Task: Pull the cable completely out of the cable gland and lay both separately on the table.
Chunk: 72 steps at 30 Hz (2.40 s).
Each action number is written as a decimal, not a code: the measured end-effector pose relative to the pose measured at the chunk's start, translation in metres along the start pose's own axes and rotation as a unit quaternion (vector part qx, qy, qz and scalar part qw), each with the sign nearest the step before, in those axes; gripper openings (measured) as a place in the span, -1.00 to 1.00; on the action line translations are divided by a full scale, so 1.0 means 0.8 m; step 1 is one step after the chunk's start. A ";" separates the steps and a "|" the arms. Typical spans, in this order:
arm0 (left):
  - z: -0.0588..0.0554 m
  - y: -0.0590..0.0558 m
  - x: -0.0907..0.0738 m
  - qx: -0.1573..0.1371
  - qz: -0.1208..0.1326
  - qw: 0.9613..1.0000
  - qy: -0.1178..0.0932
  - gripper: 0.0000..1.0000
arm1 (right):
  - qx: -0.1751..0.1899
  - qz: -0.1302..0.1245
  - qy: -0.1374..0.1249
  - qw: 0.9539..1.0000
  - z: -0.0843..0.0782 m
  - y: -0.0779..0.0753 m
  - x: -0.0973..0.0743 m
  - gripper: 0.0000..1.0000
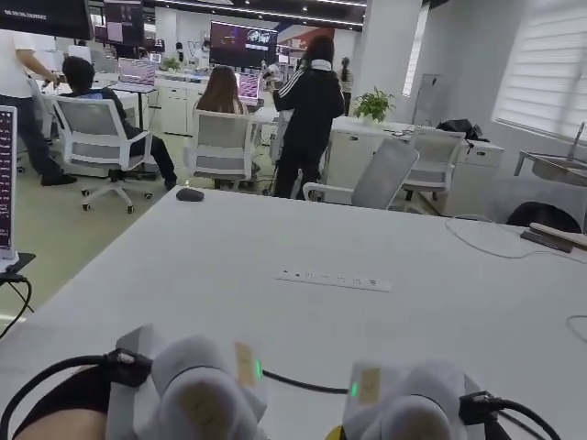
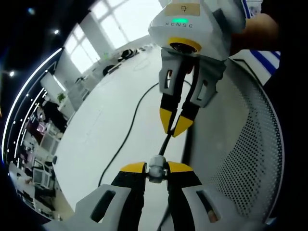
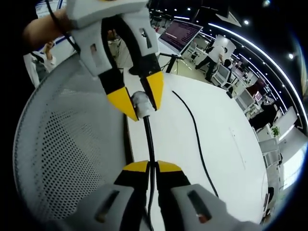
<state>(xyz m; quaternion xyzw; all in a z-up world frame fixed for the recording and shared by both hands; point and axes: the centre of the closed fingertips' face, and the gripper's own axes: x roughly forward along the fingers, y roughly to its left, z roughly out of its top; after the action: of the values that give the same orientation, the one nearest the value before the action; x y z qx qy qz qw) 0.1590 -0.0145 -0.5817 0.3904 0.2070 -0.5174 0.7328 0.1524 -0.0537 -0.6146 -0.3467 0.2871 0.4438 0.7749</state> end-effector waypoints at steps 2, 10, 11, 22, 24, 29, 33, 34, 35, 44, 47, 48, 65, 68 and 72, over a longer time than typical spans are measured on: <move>-0.001 -0.001 0.001 0.003 0.001 1.000 0.003 -0.66 | -0.002 0.000 0.003 1.000 0.000 0.001 0.000 -0.93; -0.002 -0.004 0.001 0.010 0.002 1.000 0.006 -0.66 | 0.002 -0.001 -0.023 1.000 0.024 -0.002 0.001 -0.65; -0.001 -0.004 0.001 0.010 0.002 1.000 0.004 -0.66 | -0.006 0.003 -0.030 1.000 0.030 0.001 0.002 -0.64; 0.011 -0.001 -0.013 0.007 0.005 1.000 -0.024 -0.66 | -0.032 0.019 -0.033 0.999 0.040 0.007 0.008 -0.94; 0.010 0.001 -0.014 0.007 0.007 1.000 -0.022 -0.66 | -0.037 0.015 -0.031 0.999 0.037 0.005 0.008 -0.95; 0.003 0.009 -0.019 0.008 0.014 1.000 -0.014 -0.66 | -0.027 0.006 -0.027 0.999 0.028 -0.004 0.004 -0.95; -0.002 0.011 -0.019 0.005 0.017 1.000 -0.011 -0.66 | -0.017 -0.005 -0.028 0.999 0.023 -0.015 -0.002 -0.95; -0.003 0.012 -0.019 0.004 0.018 1.000 -0.011 -0.66 | -0.014 -0.009 -0.030 0.999 0.023 -0.019 -0.005 -0.95; -0.003 0.012 -0.019 0.003 0.019 1.000 -0.011 -0.65 | -0.014 -0.014 -0.030 0.999 0.023 -0.023 -0.006 -0.95; -0.020 0.025 -0.033 -0.021 0.044 0.999 -0.013 -0.65 | 0.008 -0.075 -0.036 0.997 0.009 -0.113 -0.023 -0.94; -0.030 0.029 -0.040 -0.032 0.052 0.998 -0.009 -0.65 | 0.025 -0.108 -0.042 0.993 0.005 -0.171 -0.027 -0.93; -0.033 0.030 -0.042 -0.036 0.055 0.998 -0.008 -0.65 | 0.032 -0.118 -0.046 0.991 0.006 -0.188 -0.027 -0.93; -0.069 0.056 -0.077 -0.125 0.100 0.987 -0.001 -0.65 | 0.236 -0.180 0.024 0.955 -0.120 -0.405 0.085 -0.91; -0.079 0.056 -0.080 -0.133 0.104 0.986 0.011 -0.65 | 0.262 -0.175 0.044 0.948 -0.143 -0.407 0.096 -0.85; -0.089 0.059 -0.083 -0.145 0.107 0.984 0.017 -0.65 | 0.249 -0.164 0.078 0.951 -0.165 -0.398 0.096 -0.78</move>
<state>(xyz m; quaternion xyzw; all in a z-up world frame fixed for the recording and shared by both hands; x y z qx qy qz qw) 0.1847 0.0886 -0.5610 0.3089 0.2495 -0.3940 0.8289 0.4510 -0.2370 -0.6609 -0.2186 0.3870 0.1967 0.8739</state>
